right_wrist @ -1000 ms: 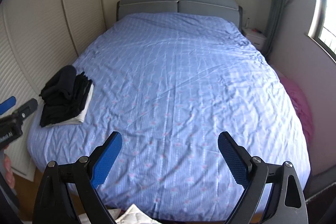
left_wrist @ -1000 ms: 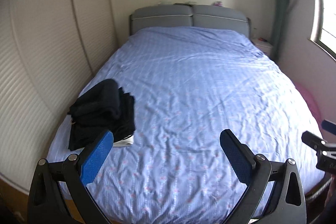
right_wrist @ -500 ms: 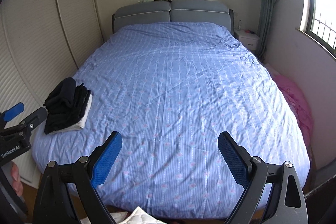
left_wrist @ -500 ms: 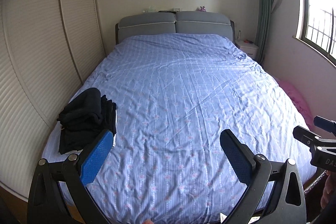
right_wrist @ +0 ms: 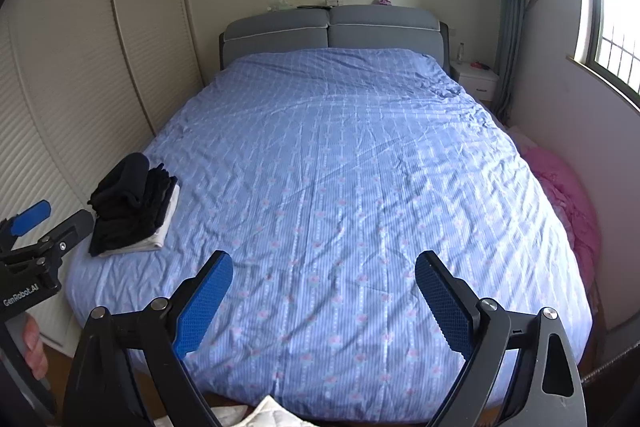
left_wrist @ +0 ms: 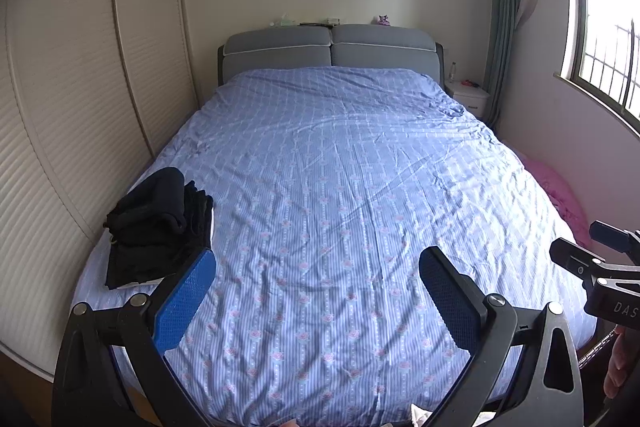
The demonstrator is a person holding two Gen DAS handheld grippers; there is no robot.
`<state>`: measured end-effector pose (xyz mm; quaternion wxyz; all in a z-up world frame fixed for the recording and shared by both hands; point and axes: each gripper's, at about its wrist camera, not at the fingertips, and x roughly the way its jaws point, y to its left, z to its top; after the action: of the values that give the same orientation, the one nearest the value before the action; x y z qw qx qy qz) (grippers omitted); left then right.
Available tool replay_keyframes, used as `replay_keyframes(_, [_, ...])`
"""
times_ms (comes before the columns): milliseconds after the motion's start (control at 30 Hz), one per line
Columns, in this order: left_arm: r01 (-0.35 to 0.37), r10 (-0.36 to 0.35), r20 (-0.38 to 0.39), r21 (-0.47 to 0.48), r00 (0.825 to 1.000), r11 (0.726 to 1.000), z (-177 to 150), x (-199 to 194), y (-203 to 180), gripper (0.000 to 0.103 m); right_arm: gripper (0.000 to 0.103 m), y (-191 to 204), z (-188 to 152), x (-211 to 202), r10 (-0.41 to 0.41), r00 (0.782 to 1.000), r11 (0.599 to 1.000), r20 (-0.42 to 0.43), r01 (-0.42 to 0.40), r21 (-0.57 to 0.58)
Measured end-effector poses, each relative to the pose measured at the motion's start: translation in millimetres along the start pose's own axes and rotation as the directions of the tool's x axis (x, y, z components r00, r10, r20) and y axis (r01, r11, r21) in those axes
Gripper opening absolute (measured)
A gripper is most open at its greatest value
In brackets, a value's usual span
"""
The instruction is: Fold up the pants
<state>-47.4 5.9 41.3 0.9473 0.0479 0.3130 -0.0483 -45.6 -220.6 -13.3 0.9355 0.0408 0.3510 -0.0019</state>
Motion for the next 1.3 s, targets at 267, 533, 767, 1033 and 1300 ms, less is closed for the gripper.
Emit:
replay_keyframes(267, [0.001, -0.001, 0.007, 0.008, 1.0, 1.0, 4, -1, -8, 0.103, 0.093, -7, 4, -3, 0.004, 1.0, 1.0, 0.01, -0.004, 0.002])
replay_keyframes(533, [0.016, -0.016, 0.014, 0.014, 1.0, 1.0, 8, 2, -11, 0.103, 0.093, -10, 11, -4, -0.002, 1.0, 1.0, 0.02, 0.002, -0.003])
replay_keyframes(767, [0.026, -0.027, 0.008, 0.024, 1.0, 0.999, 13, 6, -15, 0.103, 0.093, -13, 12, -3, -0.013, 1.0, 1.0, 0.024, 0.014, -0.002])
replay_keyframes(1033, [0.032, -0.032, 0.004, 0.031, 0.999, 0.999, 16, 8, -20, 0.103, 0.093, -17, 16, -1, -0.01, 1.0, 1.0, 0.027, 0.01, 0.0])
replay_keyframes(1300, [0.035, -0.036, 0.008, 0.041, 0.999, 0.999, 18, 7, -24, 0.103, 0.093, -18, 17, -2, -0.021, 0.999, 1.0, 0.031, 0.021, 0.01])
